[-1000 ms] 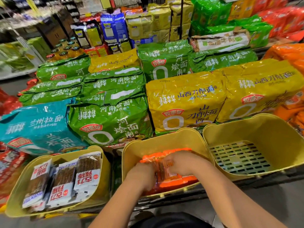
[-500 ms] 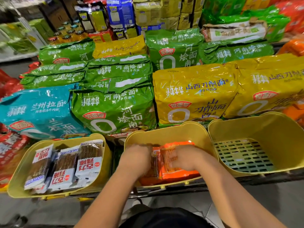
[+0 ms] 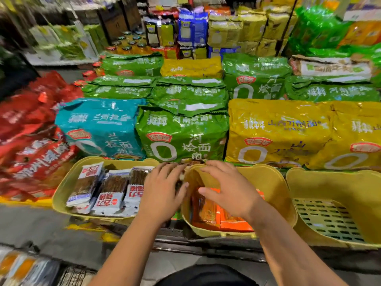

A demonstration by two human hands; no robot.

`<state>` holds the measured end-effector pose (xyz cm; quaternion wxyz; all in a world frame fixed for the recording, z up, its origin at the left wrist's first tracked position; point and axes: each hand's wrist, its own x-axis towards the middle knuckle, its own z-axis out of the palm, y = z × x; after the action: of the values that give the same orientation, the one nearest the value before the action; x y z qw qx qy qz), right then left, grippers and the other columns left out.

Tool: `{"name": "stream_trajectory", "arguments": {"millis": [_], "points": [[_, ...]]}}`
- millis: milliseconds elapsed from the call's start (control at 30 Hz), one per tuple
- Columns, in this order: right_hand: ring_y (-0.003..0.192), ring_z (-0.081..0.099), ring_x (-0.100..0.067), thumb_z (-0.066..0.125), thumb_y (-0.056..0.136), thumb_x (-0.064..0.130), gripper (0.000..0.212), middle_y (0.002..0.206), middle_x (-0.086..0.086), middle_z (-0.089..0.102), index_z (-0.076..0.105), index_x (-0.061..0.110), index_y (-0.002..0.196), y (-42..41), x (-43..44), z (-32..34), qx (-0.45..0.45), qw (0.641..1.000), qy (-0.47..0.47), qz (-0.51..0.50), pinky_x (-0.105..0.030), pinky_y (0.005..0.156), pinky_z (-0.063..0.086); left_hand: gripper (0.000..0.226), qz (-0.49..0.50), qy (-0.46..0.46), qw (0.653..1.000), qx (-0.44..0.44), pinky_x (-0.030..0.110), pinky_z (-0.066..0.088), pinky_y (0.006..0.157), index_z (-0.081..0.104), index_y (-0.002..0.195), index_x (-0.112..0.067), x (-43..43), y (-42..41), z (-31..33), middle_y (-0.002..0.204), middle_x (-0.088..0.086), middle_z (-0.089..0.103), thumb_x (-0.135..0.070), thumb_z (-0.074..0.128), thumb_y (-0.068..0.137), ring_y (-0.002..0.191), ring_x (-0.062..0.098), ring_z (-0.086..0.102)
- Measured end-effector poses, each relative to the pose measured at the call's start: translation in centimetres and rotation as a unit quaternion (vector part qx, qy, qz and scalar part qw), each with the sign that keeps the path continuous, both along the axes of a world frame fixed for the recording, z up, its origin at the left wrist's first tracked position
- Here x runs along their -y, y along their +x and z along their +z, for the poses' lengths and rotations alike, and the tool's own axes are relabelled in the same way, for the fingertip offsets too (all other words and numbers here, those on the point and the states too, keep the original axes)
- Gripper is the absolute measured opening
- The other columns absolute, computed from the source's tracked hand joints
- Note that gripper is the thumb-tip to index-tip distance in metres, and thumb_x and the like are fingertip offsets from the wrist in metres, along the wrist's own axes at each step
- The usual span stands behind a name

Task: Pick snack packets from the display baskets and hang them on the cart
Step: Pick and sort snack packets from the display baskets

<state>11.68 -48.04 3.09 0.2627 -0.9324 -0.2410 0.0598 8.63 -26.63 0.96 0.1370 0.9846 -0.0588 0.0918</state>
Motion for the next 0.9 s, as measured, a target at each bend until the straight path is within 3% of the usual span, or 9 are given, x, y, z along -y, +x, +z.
{"name": "stream_trajectory", "arguments": {"millis": [233, 367, 433, 600, 733, 833, 900], "points": [[0.140, 0.032, -0.012, 0.064, 0.095, 0.042, 0.050, 0.149, 0.010, 0.045, 0.053, 0.028, 0.142, -2.8, -10.4, 1.6, 0.065, 0.990, 0.012, 0.125, -0.030, 0.120, 0.026, 0.048, 0.142, -0.073, 0.985, 0.069, 0.044, 0.048, 0.094, 0.062, 0.128, -0.015, -10.3, -7.8, -0.4, 0.121, 0.004, 0.064, -0.047, 0.048, 0.096, 0.112, 0.028, 0.059], [0.134, 0.045, -0.022, 0.067, 0.090, 0.037, 0.047, 0.139, 0.000, 0.054, 0.060, 0.021, 0.134, -6.7, -18.4, 0.1, 0.054, 0.971, 0.020, 0.231, -0.037, 0.116, 0.036, 0.048, 0.266, -0.105, 0.958, 0.029, 0.037, 0.041, 0.099, 0.063, 0.125, -0.012, -17.5, -16.9, -3.2, 0.120, 0.007, 0.066, -0.045, 0.049, 0.093, 0.113, 0.029, 0.058], [0.136, 0.042, -0.022, 0.066, 0.094, 0.037, 0.048, 0.144, 0.001, 0.050, 0.056, 0.022, 0.139, -8.7, -21.7, -0.8, 0.038, 0.959, -0.008, 0.282, -0.038, 0.116, 0.036, 0.046, 0.310, -0.116, 0.944, -0.005, 0.036, 0.042, 0.096, 0.067, 0.120, -0.014, -19.9, -21.1, -4.3, 0.116, 0.006, 0.069, -0.045, 0.048, 0.092, 0.108, 0.029, 0.061], [0.139, 0.039, -0.017, 0.062, 0.096, 0.041, 0.053, 0.150, 0.006, 0.044, 0.049, 0.027, 0.145, -15.2, -31.1, -3.2, -0.005, 0.907, -0.113, 0.406, -0.031, 0.116, 0.033, 0.034, 0.461, -0.125, 0.873, -0.097, 0.043, 0.051, 0.092, 0.069, 0.119, -0.020, -25.5, -32.7, -5.8, 0.113, 0.004, 0.071, -0.038, 0.054, 0.094, 0.109, 0.030, 0.062], [0.134, 0.045, -0.024, 0.064, 0.095, 0.042, 0.057, 0.141, -0.003, 0.052, 0.049, 0.020, 0.145, -20.4, -38.0, -5.2, -0.028, 0.860, -0.205, 0.466, -0.036, 0.111, 0.036, 0.029, 0.592, -0.157, 0.784, -0.102, 0.042, 0.048, 0.094, 0.068, 0.125, -0.022, -29.1, -41.1, -6.1, 0.118, 0.005, 0.070, -0.033, 0.058, 0.099, 0.115, 0.029, 0.060], [0.133, 0.048, -0.027, 0.063, 0.096, 0.041, 0.057, 0.142, -0.006, 0.053, 0.048, 0.019, 0.146, -23.8, -41.8, -6.3, -0.050, 0.831, -0.268, 0.484, -0.038, 0.108, 0.041, 0.025, 0.625, -0.172, 0.755, -0.095, 0.043, 0.052, 0.087, 0.070, 0.116, -0.021, -31.5, -46.4, -7.4, 0.109, 0.010, 0.071, -0.029, 0.062, 0.094, 0.108, 0.033, 0.061], [0.132, 0.050, -0.025, 0.063, 0.096, 0.044, 0.058, 0.144, -0.006, 0.054, 0.046, 0.021, 0.147, -25.8, -44.2, -7.0, -0.069, 0.813, -0.304, 0.493, -0.039, 0.106, 0.044, 0.028, 0.643, -0.192, 0.736, -0.087, 0.043, 0.051, 0.092, 0.069, 0.120, -0.021, -32.7, -49.2, -8.1, 0.118, 0.009, 0.069, -0.030, 0.060, 0.096, 0.113, 0.031, 0.059]]}}
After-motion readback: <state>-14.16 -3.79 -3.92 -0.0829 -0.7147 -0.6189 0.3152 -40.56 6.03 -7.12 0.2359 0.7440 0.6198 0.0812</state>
